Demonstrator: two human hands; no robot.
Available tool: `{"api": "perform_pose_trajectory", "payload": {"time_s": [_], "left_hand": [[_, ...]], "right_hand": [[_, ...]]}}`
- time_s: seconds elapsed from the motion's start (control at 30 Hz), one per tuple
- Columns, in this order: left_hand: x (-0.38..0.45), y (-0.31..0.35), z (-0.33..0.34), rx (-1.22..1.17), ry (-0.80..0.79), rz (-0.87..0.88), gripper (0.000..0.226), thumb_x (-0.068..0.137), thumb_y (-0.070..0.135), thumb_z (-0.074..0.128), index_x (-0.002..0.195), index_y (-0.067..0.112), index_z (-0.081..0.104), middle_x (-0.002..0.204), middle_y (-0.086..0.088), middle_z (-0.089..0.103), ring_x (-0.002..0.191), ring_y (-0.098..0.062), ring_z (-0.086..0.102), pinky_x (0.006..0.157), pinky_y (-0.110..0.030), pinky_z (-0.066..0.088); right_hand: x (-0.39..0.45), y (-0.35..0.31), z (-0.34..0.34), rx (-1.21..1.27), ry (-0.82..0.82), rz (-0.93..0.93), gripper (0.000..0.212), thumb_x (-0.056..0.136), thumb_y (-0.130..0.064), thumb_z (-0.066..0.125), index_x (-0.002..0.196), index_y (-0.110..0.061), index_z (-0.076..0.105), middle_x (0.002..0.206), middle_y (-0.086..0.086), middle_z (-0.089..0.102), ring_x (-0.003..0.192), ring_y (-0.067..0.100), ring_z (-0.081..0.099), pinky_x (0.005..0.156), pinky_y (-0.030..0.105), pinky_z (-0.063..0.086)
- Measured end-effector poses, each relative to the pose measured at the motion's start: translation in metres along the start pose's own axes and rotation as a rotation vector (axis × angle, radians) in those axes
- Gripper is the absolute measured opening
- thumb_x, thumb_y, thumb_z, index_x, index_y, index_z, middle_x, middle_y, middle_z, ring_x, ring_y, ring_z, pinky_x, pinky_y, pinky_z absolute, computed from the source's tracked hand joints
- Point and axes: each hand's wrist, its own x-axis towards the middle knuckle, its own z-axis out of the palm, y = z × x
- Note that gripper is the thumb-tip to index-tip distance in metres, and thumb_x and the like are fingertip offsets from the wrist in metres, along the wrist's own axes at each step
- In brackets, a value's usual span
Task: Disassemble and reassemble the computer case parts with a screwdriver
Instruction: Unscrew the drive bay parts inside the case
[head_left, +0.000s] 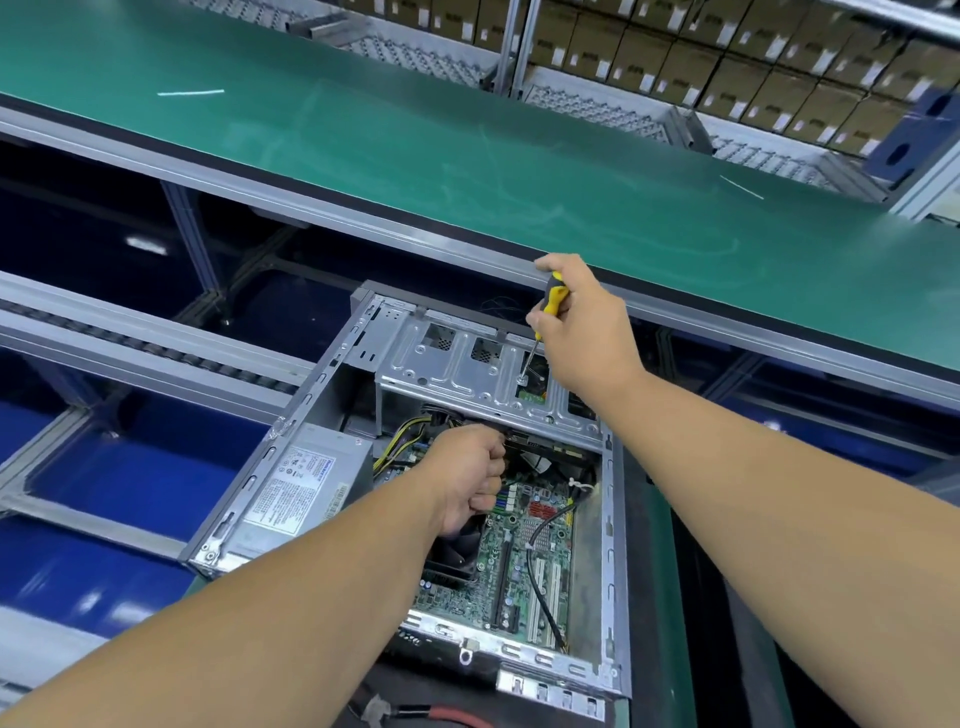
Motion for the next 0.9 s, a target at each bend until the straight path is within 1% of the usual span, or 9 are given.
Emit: {"api": "perform_pose_trajectory", "payload": {"time_s": [0.1, 0.17, 0.27, 0.37, 0.5, 0.57, 0.67, 0.73, 0.9], "left_hand": [[-0.004, 0.001, -0.001, 0.007, 0.046, -0.004, 0.016, 0.095, 0.008, 0.040, 0.100, 0.011, 0.055, 0.055, 0.004, 0.028, 0.049, -0.012, 0.015, 0.046, -0.024, 0.012], [-0.005, 0.002, -0.004, -0.030, 0.119, 0.016, 0.028, 0.095, 0.003, 0.039, 0.109, 0.002, 0.063, 0.058, 0.001, 0.036, 0.049, -0.012, 0.023, 0.045, -0.025, 0.016], [-0.008, 0.007, -0.009, -0.119, 0.174, 0.057, 0.031, 0.098, -0.005, 0.034, 0.108, -0.003, 0.063, 0.064, -0.007, 0.051, 0.049, -0.014, 0.041, 0.046, -0.026, 0.029], [-0.011, 0.009, -0.010, -0.205, 0.137, 0.028, 0.032, 0.102, -0.007, 0.029, 0.107, -0.001, 0.060, 0.072, -0.010, 0.058, 0.054, -0.015, 0.049, 0.049, -0.025, 0.038], [-0.019, 0.012, -0.010, -0.305, 0.024, 0.017, 0.026, 0.105, -0.007, 0.035, 0.114, -0.003, 0.059, 0.092, -0.020, 0.073, 0.059, -0.017, 0.062, 0.049, -0.022, 0.048], [-0.022, 0.014, -0.009, -0.317, -0.009, 0.007, 0.021, 0.107, 0.001, 0.042, 0.116, -0.002, 0.061, 0.084, -0.017, 0.076, 0.055, -0.014, 0.062, 0.042, -0.019, 0.045], [-0.024, 0.014, -0.006, -0.233, -0.022, 0.004, 0.019, 0.109, 0.017, 0.048, 0.112, 0.005, 0.063, 0.064, -0.006, 0.066, 0.043, -0.009, 0.047, 0.033, -0.018, 0.030], [-0.025, 0.013, -0.005, -0.167, -0.033, 0.025, 0.023, 0.110, 0.024, 0.044, 0.109, 0.010, 0.062, 0.056, -0.001, 0.051, 0.040, -0.009, 0.033, 0.036, -0.018, 0.019], [-0.028, 0.014, -0.005, -0.201, -0.154, 0.006, 0.025, 0.111, 0.017, 0.033, 0.102, 0.015, 0.056, 0.059, 0.002, 0.027, 0.049, -0.011, 0.017, 0.045, -0.023, 0.010]], "right_hand": [[-0.006, -0.007, 0.001, 0.009, 0.005, -0.012, 0.049, 0.097, -0.017, 0.067, 0.127, -0.050, 0.048, 0.089, -0.006, 0.066, 0.075, 0.018, 0.062, 0.065, 0.035, 0.054], [-0.012, -0.010, -0.005, 0.077, 0.041, -0.023, 0.050, 0.097, -0.016, 0.066, 0.128, -0.052, 0.047, 0.088, -0.011, 0.068, 0.079, 0.014, 0.066, 0.070, 0.030, 0.053], [-0.025, -0.014, -0.014, 0.217, 0.021, -0.025, 0.051, 0.094, -0.016, 0.067, 0.127, -0.051, 0.049, 0.090, -0.011, 0.071, 0.084, 0.015, 0.071, 0.080, 0.041, 0.059], [-0.047, -0.016, -0.016, 0.313, -0.029, -0.028, 0.050, 0.092, -0.017, 0.069, 0.125, -0.051, 0.051, 0.093, -0.007, 0.072, 0.086, 0.020, 0.072, 0.081, 0.051, 0.061], [-0.071, -0.016, -0.021, 0.420, -0.010, 0.006, 0.048, 0.088, -0.021, 0.069, 0.121, -0.053, 0.054, 0.095, 0.000, 0.073, 0.093, 0.027, 0.073, 0.085, 0.054, 0.061], [-0.079, -0.018, -0.026, 0.456, 0.012, 0.019, 0.047, 0.088, -0.019, 0.069, 0.117, -0.054, 0.056, 0.096, 0.003, 0.073, 0.095, 0.028, 0.074, 0.086, 0.052, 0.062], [-0.088, -0.021, -0.033, 0.485, 0.024, 0.009, 0.047, 0.089, -0.016, 0.068, 0.113, -0.055, 0.056, 0.095, 0.001, 0.074, 0.093, 0.025, 0.075, 0.085, 0.047, 0.064], [-0.093, -0.023, -0.036, 0.509, 0.023, 0.013, 0.046, 0.088, -0.014, 0.068, 0.114, -0.052, 0.057, 0.095, 0.001, 0.074, 0.093, 0.026, 0.075, 0.085, 0.047, 0.064], [-0.102, -0.025, -0.040, 0.505, 0.029, 0.023, 0.047, 0.094, -0.005, 0.068, 0.121, -0.041, 0.056, 0.095, 0.002, 0.074, 0.093, 0.025, 0.075, 0.086, 0.051, 0.063]]}}
